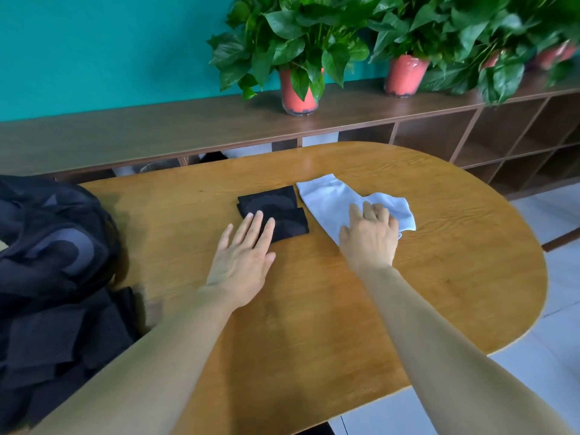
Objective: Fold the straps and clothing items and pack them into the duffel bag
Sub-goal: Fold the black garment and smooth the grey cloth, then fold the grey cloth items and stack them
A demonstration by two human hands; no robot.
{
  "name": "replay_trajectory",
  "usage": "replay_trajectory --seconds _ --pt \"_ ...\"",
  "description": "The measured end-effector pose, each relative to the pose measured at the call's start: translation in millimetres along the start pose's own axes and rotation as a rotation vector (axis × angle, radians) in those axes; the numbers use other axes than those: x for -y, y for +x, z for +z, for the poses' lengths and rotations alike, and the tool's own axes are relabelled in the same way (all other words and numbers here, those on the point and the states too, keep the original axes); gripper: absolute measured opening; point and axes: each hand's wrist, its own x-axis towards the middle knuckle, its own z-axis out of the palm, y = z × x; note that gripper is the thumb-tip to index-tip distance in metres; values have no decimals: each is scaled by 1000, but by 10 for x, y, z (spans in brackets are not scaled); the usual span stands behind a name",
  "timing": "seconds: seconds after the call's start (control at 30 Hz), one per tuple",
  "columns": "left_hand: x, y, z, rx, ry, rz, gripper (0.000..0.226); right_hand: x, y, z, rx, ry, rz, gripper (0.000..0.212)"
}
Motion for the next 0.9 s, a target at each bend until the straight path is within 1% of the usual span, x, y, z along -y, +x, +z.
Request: replay_trajectory --seconds 0.07,0.13,0.23,0.3,0.4,0.47,0.53,0.57,0.6,0.7,0.8,0.83,0.87,0.9 --pt "-75 -90 -34 -6 -9 7 58 -151 -31 -87 121 -109 150 45" --pt "-148 -190 -73 4 -11 26 57 -232 -78 -128 170 -153 202 45" --pt "-224 -332 -155 8 6 44 57 -237 -147 -179 223 -114 230 46" --pt "-259 -419 -222 8 1 51 57 -239 -169 -234 264 -44 292 42" --pt "-290 -538 -304 20 -9 67 57 -273 -206 -322 262 49 347 27" --pt "-302 -611 -342 31 -11 73 58 -282 -256 -392 219 181 361 21" --pt "-326 -671 -362 41 -16 73 60 -257 -358 -509 162 362 405 25" --pt "-343 -696 -371 41 -21 73 62 -235 -421 -566 161 446 433 26" --pt "-365 -718 -380 40 -28 78 64 -208 -501 -630 184 511 449 26" --pt "-455 -784 -401 60 -43 141 76 -97 -794 -726 346 656 447 20" --pt "-571 -860 -398 80 -28 222 89 -35 -1025 -724 542 956 421 15" --pt "-599 -884 -393 80 -31 233 91 -35 -1068 -726 581 993 389 16" --pt "-619 -905 -387 79 -34 241 91 -47 -1092 -735 590 977 357 18" --pt "-633 -920 -379 78 -34 249 90 -68 -1096 -741 552 917 343 20"
